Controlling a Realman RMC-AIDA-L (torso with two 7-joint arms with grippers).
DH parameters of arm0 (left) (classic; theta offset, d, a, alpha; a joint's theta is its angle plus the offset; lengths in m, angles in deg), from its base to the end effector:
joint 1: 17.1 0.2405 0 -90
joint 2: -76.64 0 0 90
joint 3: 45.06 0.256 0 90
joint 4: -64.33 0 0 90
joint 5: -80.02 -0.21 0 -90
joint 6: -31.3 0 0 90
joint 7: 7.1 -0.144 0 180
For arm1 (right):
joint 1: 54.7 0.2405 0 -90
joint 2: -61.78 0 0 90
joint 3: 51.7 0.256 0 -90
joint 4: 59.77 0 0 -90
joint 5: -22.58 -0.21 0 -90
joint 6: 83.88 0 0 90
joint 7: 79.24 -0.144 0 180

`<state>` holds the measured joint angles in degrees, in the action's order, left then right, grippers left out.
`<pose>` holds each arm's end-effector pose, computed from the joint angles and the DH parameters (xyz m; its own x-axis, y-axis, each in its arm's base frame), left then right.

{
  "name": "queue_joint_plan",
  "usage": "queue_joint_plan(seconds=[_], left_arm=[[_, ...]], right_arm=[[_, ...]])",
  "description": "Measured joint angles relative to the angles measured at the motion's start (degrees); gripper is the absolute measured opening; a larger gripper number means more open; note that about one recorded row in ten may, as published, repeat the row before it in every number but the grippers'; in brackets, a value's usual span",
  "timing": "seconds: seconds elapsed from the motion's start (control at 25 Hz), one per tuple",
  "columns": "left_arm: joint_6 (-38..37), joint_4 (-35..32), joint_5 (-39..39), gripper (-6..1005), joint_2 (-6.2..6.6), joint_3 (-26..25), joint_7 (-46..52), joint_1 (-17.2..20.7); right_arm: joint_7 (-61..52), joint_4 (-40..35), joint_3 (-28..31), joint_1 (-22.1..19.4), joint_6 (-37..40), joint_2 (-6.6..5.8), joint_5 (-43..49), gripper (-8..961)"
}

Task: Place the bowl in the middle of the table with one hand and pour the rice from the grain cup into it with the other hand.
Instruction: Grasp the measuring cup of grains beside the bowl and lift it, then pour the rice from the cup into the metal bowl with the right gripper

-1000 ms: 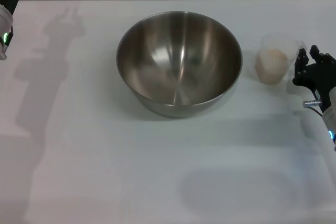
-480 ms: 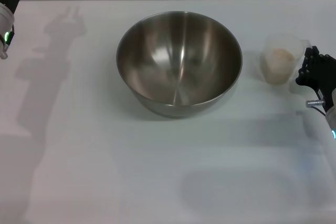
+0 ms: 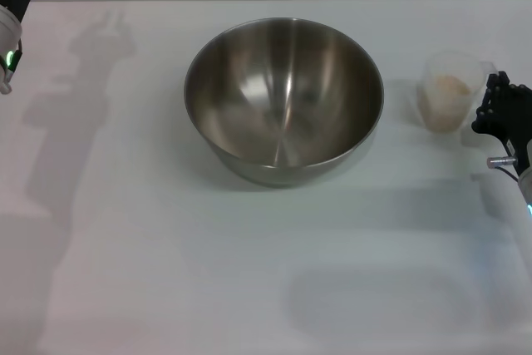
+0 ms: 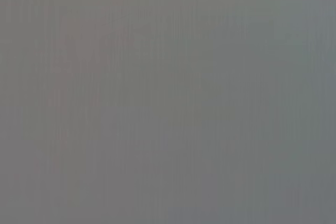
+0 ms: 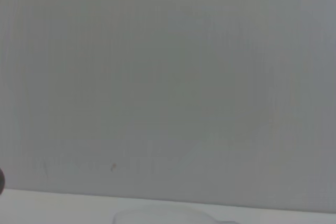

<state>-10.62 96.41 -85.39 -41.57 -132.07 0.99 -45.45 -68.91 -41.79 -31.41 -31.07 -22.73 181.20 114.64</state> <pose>-0.2554 0.4199 0.0258 0.6984 -0.1050 0.7079 0.6929 -0.1485 -0.7056 0.3368 0.3107 -0.0511 0.7608 -0.1162 -0.6385 -0.6457 -0.0360 -0.7628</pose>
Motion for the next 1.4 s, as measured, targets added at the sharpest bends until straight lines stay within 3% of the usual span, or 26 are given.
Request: queue_joint_plan(seconds=[0.44,0.84,1.12,1.4], left_arm=[[-0.24,-0.01,0.0,172,0.01,-0.35,-0.3,0.81],[-2.62,-2.65,0.11,173,0.03,-5.86,-0.58,2.43],[-6.39,-4.7,0.26,173,0.0,-6.94,-0.62,5.15],[-10.42,-7.5,0.27,174,0.0,-8.51,-0.62,7.17]], right_arm=[[0.06,-0.28,0.11,0.33,8.03,-0.05,-0.4,7],[0.19,-1.72,-0.51,1.79,15.42,-0.23,1.58,7],[1.49,-4.07,-0.5,4.92,18.91,-0.24,5.83,7],[10.76,-4.58,-0.61,9.37,19.31,-0.24,8.99,7]])
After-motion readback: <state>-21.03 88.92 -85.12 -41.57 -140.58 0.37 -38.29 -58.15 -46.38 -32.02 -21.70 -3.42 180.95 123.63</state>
